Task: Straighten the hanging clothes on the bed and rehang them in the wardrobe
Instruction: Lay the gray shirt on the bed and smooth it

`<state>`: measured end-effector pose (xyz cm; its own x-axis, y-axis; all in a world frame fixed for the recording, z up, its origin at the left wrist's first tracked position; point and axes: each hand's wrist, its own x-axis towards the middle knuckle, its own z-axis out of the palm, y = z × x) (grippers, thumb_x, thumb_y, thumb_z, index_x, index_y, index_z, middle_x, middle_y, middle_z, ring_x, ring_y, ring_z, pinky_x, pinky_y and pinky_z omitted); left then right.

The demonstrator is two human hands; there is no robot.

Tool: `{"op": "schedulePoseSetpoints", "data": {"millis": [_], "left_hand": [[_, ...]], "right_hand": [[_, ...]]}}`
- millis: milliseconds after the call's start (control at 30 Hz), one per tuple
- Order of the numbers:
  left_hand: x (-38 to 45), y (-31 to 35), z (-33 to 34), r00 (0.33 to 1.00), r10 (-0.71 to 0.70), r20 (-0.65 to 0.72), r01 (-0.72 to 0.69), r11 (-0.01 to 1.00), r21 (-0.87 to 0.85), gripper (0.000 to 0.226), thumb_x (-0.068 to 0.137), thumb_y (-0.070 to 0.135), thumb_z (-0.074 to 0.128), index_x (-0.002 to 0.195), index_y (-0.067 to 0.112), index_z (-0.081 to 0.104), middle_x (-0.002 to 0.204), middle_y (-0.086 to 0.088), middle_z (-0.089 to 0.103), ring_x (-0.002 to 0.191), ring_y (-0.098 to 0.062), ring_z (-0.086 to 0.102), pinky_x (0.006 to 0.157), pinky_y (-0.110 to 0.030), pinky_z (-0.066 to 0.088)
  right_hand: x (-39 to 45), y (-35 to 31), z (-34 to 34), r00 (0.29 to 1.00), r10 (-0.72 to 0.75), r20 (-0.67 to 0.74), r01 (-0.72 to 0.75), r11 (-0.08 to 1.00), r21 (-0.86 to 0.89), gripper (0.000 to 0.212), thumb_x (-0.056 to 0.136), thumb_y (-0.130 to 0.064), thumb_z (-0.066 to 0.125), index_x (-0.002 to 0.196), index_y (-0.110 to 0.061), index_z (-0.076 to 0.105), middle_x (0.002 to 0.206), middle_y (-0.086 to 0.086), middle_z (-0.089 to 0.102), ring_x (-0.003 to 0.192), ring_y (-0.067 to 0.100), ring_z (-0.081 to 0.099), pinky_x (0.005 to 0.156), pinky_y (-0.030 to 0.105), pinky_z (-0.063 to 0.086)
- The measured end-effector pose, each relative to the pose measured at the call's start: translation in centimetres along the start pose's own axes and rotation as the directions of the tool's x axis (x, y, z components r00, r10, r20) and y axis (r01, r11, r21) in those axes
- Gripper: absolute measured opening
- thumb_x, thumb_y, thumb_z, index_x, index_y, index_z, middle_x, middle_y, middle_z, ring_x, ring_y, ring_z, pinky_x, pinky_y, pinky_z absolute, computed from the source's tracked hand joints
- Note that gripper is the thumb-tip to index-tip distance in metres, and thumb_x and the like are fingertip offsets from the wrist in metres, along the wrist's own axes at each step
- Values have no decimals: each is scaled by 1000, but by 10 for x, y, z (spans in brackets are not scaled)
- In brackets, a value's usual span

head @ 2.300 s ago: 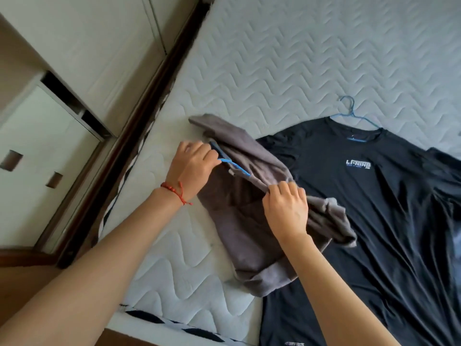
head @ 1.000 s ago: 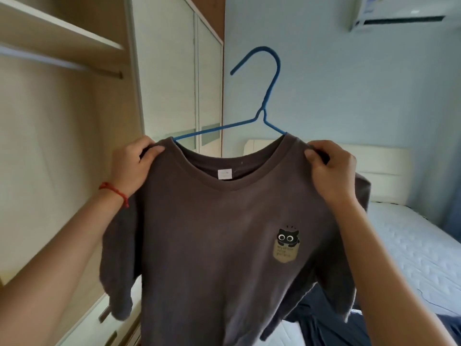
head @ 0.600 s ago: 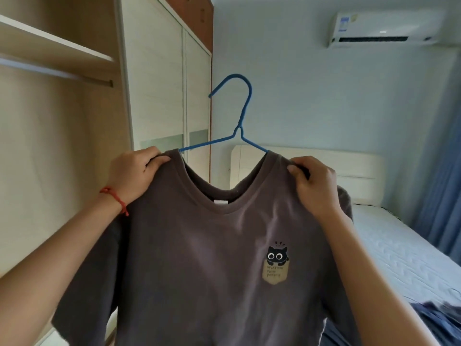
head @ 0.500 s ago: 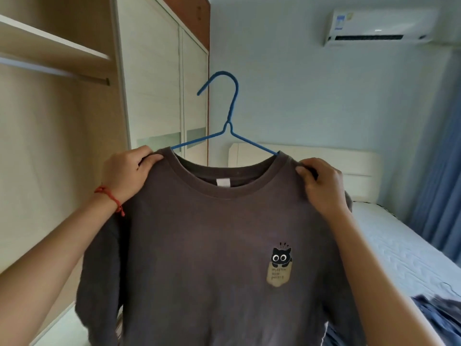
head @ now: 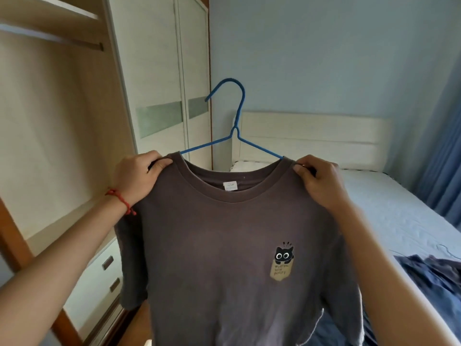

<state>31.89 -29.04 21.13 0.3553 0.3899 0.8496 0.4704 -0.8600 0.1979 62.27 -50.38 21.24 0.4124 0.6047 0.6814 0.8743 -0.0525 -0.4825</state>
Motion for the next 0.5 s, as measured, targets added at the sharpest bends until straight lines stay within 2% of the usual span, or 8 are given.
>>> {"op": "schedulePoseSetpoints", "data": {"millis": [100,200,400,500], "left_hand": [[-17,-13,26,993,-73,90,74,997,-11,29,85,27,63,73,0,68,61,-21,65,58,-35,61,57,-45,49],[-32,-32,61,970,-139,199,148,988,-31,23,83,20,67,70,1,67,60,-17,65,57,-31,60,55,-34,44],[-51,-84,160,893,-259,367,266,964,32,28,83,32,66,65,11,65,58,-9,65,56,-22,55,46,-23,30],[-56,-120,231,810,-320,491,334,940,63,31,83,44,61,65,18,62,63,-6,65,63,-22,57,53,-27,39]], "right_hand": [[-6,22,30,992,86,92,-86,996,-2,8,87,-21,60,87,-19,67,75,-2,64,75,21,58,69,30,43],[-12,49,61,968,163,189,-163,986,-14,8,87,-22,60,84,-21,67,71,-3,63,73,19,59,66,28,42],[-13,113,139,875,367,315,-368,928,-58,10,88,-22,58,84,-20,66,75,-3,63,77,18,56,71,29,40],[-6,156,193,818,465,339,-459,883,-103,11,89,-18,57,89,-13,67,83,2,65,83,20,57,72,28,38]]}}
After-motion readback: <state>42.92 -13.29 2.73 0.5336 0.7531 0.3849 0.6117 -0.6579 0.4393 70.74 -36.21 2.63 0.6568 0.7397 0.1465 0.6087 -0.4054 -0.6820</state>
